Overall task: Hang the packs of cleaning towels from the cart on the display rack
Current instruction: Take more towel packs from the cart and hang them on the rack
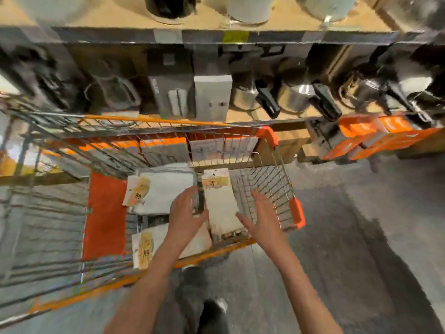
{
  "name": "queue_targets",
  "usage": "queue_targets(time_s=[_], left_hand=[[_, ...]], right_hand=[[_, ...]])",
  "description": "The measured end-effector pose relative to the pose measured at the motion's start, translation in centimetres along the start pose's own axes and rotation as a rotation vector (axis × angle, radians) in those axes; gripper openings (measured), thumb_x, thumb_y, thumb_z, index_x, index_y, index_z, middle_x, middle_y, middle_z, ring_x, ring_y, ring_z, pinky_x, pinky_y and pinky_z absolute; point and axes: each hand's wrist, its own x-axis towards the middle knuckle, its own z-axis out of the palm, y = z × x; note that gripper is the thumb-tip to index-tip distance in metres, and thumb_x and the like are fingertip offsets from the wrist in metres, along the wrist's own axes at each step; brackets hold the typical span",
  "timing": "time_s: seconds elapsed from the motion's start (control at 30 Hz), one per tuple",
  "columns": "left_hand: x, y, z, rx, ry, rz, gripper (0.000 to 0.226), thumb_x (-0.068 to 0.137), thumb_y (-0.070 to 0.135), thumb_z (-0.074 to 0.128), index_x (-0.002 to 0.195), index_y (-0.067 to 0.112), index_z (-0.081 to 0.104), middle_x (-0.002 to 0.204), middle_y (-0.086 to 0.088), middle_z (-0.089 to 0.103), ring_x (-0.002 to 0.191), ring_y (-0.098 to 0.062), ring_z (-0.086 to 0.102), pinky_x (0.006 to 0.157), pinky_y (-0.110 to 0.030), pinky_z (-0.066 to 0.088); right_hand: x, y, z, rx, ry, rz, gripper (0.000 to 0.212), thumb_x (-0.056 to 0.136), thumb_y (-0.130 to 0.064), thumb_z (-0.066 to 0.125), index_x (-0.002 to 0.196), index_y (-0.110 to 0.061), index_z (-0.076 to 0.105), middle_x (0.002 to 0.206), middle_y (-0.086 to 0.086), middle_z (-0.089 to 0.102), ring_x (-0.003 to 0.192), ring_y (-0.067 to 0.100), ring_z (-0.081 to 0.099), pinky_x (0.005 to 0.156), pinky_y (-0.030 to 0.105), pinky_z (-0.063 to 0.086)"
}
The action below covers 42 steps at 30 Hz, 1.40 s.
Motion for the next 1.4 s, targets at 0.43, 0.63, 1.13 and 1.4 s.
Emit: queue_targets(time_s=[0.43,0.63,1.13,1.4], left_hand=[[10.7,-5.6,6.1,-0.213,-0.036,-0.231,0.067,0.086,0.012,0.069,0.145,0.017,0.036,0.140,-0.001,0.044,0.137,-0.022,0.033,0.101,-0.025,0.028],[14.9,-8.1,11.0,-0.188,-0.059,-0.237,0.072,0.085,0.014,0.071,0.147,0.014,0.034,0.145,-0.009,0.044,0.136,-0.026,0.036,0.108,-0.027,0.026],[15.8,-12.7,14.2,-0.151,0.071,-0.302,0.070,0.084,0.011,0.071,0.145,0.019,0.038,0.145,-0.001,0.042,0.128,-0.005,0.034,0.098,0.000,0.018],[15.2,-11.3,12.7,-0.181,0.130,-0.294,0.062,0.085,0.006,0.069,0.141,0.018,0.044,0.133,0.005,0.047,0.132,-0.019,0.041,0.111,-0.036,0.036]], right_hand=[[15.3,4.7,9.3,0.294,-0.142,0.228,0.072,0.086,-0.026,0.067,0.145,-0.016,0.027,0.137,-0.007,0.037,0.127,0.004,0.032,0.097,0.010,0.022],[20.3,10.4,15.1,0.396,-0.204,0.311,0.069,0.080,-0.015,0.073,0.137,-0.019,0.034,0.130,-0.011,0.037,0.126,0.008,0.034,0.097,0.022,0.029],[25.7,15.5,22.7,0.191,-0.152,0.568,0.073,0.075,-0.023,0.078,0.134,-0.004,0.040,0.134,0.020,0.040,0.128,0.030,0.030,0.094,0.028,0.030],[25.0,14.2,22.7,0.483,-0.133,0.519,0.055,0.076,-0.002,0.074,0.107,-0.013,0.030,0.113,0.009,0.054,0.108,0.025,0.053,0.087,0.035,0.045]])
